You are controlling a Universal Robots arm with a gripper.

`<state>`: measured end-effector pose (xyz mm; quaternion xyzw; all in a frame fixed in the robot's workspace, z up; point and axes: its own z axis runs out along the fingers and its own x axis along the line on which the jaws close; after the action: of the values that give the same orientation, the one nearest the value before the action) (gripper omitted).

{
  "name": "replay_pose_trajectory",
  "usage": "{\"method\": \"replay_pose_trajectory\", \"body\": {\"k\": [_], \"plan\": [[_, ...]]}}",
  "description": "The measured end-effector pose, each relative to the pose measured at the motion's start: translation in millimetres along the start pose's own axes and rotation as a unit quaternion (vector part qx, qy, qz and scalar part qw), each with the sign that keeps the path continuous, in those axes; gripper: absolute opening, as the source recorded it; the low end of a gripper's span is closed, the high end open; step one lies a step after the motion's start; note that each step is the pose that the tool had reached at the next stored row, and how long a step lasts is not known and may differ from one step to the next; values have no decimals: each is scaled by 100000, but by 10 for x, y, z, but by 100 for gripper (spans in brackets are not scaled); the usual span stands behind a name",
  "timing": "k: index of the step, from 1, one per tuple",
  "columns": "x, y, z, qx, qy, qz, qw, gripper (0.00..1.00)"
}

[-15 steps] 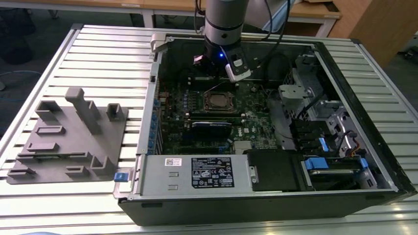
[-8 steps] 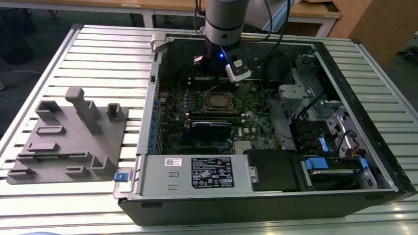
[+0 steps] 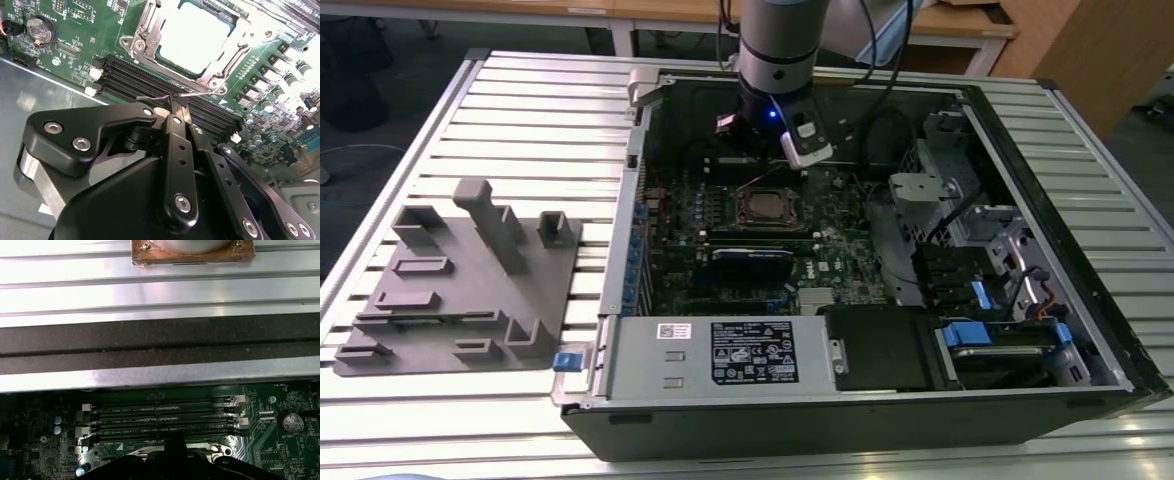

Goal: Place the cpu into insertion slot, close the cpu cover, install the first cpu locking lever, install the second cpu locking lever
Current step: 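Install the first cpu locking lever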

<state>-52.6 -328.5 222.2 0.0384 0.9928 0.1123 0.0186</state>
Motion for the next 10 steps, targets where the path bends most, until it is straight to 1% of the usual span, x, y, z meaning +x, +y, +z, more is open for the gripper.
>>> {"method": "replay_pose_trajectory", "body": {"k": [10], "plan": [[-11,4,12,-11,-11,4,100000,11]]}}
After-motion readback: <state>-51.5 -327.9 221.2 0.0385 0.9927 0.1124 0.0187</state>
